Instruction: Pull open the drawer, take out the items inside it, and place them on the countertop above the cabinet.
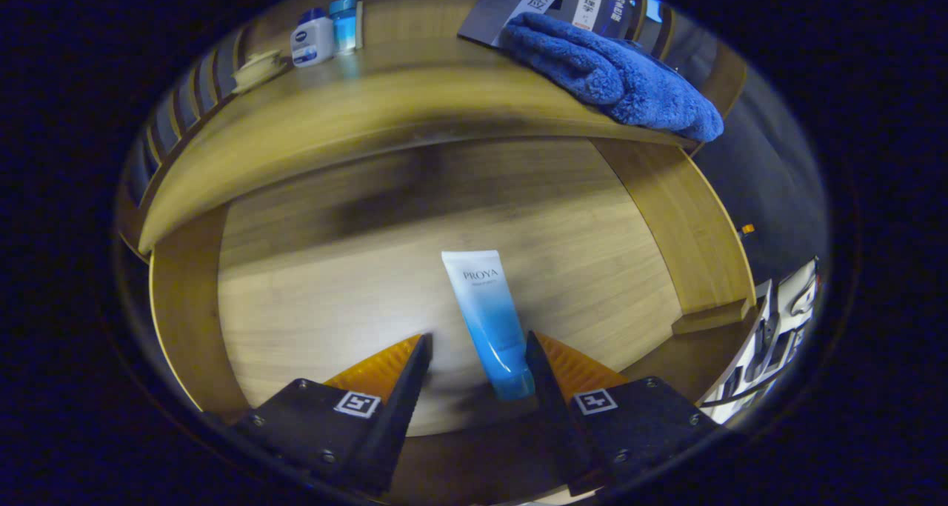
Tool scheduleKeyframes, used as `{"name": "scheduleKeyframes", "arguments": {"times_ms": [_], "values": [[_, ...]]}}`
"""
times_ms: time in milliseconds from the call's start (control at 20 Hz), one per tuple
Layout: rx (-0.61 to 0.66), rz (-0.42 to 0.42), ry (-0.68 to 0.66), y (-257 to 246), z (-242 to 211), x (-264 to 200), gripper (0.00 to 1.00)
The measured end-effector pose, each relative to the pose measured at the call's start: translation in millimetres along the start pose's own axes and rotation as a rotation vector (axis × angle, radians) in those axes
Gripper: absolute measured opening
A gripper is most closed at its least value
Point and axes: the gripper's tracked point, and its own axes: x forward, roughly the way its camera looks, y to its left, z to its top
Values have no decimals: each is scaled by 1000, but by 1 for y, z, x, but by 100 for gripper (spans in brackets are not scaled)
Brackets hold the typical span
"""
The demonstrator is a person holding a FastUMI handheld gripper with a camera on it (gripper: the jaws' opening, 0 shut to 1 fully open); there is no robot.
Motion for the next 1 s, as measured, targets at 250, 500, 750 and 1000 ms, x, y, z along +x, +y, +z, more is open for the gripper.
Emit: {"name": "scheduleKeyframes", "arguments": {"times_ms": [250, 500, 750, 1000], "values": [[-14, 25, 23, 2, -2, 7, 80], [8, 84, 62, 10, -9, 11, 70], [12, 151, 54, 20, -5, 15, 60], [62, 193, 14, 25, -1, 13, 36]]}}
